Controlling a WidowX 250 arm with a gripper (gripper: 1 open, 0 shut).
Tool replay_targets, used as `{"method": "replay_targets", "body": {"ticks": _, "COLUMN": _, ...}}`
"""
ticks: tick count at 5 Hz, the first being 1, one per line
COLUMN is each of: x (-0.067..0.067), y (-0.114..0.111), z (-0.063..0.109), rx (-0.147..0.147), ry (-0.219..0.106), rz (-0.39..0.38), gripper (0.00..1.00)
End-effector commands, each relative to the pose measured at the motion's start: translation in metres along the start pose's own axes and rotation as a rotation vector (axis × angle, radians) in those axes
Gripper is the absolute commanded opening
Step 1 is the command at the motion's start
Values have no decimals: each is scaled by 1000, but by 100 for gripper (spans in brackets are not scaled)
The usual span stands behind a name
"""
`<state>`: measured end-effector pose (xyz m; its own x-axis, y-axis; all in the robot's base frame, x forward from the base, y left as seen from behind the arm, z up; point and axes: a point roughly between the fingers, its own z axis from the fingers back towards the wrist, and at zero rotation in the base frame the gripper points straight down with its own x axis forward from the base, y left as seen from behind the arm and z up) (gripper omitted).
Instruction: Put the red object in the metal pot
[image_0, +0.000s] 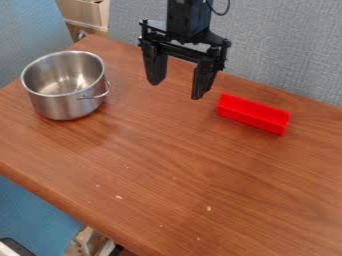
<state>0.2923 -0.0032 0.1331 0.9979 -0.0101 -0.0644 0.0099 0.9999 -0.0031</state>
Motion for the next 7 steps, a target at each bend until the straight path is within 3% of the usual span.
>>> {"method": "replay_targets", "body": {"ticks": 1, "x": 0, "y": -5, "z": -11, "rx": 3, "ry": 34, "rz": -43, "gripper": 100}}
{"method": "replay_targets", "body": {"ticks": 2, "x": 10, "y": -27, "z": -19, "rx": 8, "ry": 44, "rz": -150, "gripper": 100}}
{"method": "replay_targets", "body": {"ticks": 3, "x": 29, "y": -56, "z": -22, "rx": 17, "ry": 32, "rz": -274, "gripper": 100}}
{"method": "replay_targets", "body": {"ticks": 4, "x": 37, "y": -83, "z": -24, "rx": 25, "ry": 24, "rz": -406, "gripper": 100}}
{"method": "replay_targets", "body": {"ticks": 5, "x": 40, "y": -93, "z": -27, "rx": 28, "ry": 24, "rz": -451, "gripper": 100}}
{"method": "replay_targets", "body": {"ticks": 7, "x": 49, "y": -92, "z": -32, "rx": 30, "ry": 25, "rz": -563, "gripper": 100}}
